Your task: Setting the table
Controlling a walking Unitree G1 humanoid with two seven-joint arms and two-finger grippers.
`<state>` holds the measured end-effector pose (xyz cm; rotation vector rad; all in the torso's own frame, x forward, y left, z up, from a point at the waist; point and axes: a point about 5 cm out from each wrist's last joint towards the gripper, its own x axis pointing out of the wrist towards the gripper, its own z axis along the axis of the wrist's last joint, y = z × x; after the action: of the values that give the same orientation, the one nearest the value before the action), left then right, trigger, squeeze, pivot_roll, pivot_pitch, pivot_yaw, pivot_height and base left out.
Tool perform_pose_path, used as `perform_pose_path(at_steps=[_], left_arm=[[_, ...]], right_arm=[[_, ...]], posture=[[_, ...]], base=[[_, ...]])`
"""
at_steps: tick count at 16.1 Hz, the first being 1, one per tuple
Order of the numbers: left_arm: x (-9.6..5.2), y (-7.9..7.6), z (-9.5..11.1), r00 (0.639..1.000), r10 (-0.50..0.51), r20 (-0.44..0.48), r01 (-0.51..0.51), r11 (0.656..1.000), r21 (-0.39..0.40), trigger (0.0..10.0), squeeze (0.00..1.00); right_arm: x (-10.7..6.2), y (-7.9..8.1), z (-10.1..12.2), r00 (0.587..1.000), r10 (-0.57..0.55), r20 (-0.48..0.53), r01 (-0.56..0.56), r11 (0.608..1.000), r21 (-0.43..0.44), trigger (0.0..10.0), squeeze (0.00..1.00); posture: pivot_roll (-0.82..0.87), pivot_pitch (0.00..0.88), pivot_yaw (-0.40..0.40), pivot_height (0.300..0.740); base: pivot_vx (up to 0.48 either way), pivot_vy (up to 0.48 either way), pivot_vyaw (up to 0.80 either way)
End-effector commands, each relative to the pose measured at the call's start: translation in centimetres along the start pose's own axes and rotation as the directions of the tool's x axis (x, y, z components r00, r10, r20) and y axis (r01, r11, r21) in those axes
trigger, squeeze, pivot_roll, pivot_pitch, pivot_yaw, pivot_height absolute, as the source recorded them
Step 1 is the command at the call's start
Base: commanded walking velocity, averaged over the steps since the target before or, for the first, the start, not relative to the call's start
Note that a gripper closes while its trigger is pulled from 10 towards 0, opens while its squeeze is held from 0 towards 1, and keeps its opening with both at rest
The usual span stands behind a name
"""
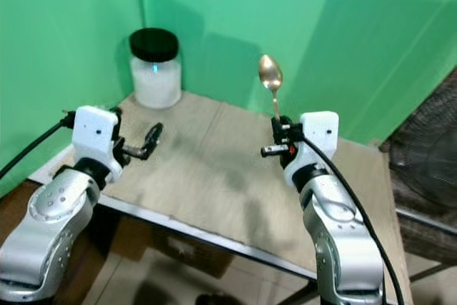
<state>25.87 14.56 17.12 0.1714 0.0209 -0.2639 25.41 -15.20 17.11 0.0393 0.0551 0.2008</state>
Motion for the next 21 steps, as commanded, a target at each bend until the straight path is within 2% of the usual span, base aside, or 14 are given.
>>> perform_pose_path(at_steps=[1, 3, 6, 9, 15, 21], left_arm=[[-0.1, -0.1, -0.1, 1.0, 0.009, -0.003, -0.009, 1.0, -0.001, 10.0, 0.0], [-0.2, -0.3, 0.1, 1.0, -0.01, 0.003, 0.01, 1.0, -0.002, 10.0, 0.0], [-0.6, 0.4, -0.4, 0.999, 0.032, -0.019, -0.032, 0.999, 0.006, 10.0, 0.0], [-0.6, 0.2, 0.0, 1.0, -0.01, -0.01, 0.01, 1.0, 0.021, 10.0, 0.0], [-0.8, 0.1, 0.3, 0.999, -0.037, -0.007, 0.037, 0.998, 0.043, 10.0, 0.0], [-0.6, 0.5, 0.2, 0.999, -0.044, -0.007, 0.044, 0.998, 0.039, 10.0, 0.0]], right_arm=[[0.0, -0.1, 0.5, 1.0, 0.007, 0.012, -0.007, 1.0, -0.021, 10.0, 0.0], [0.1, 0.0, 0.5, 1.0, 0.023, 0.003, -0.023, 0.999, -0.037, 10.0, 0.0], [0.2, 0.2, 0.5, 0.999, 0.034, 0.01, -0.033, 0.998, -0.056, 10.0, 0.0], [0.2, 0.4, 0.5, 0.999, 0.038, 0.018, -0.037, 0.998, -0.045, 10.0, 0.0], [0.1, 0.3, 0.0, 1.0, 0.027, 0.009, -0.027, 1.0, 0.006, 10.0, 0.0], [-0.8, 0.1, -1.0, 0.999, -0.033, -0.012, 0.033, 0.996, 0.08, 10.0, 0.0]], posture=[[0.01, 0.0, -0.129, 0.74], [0.02, 0.0, -0.143, 0.74], [0.02, 0.0, -0.139, 0.74], [0.03, 0.0, -0.137, 0.74], [0.06, 0.0, -0.152, 0.74], [0.05, 0.0, -0.102, 0.74]], base=[[0.0, 0.0, 0.0], [0.0, 0.0, -0.4], [0.0, 0.0, -0.8], [0.0, 0.0, 0.0], [0.0, 0.0, -0.13], [0.0, 0.0, -0.13]])
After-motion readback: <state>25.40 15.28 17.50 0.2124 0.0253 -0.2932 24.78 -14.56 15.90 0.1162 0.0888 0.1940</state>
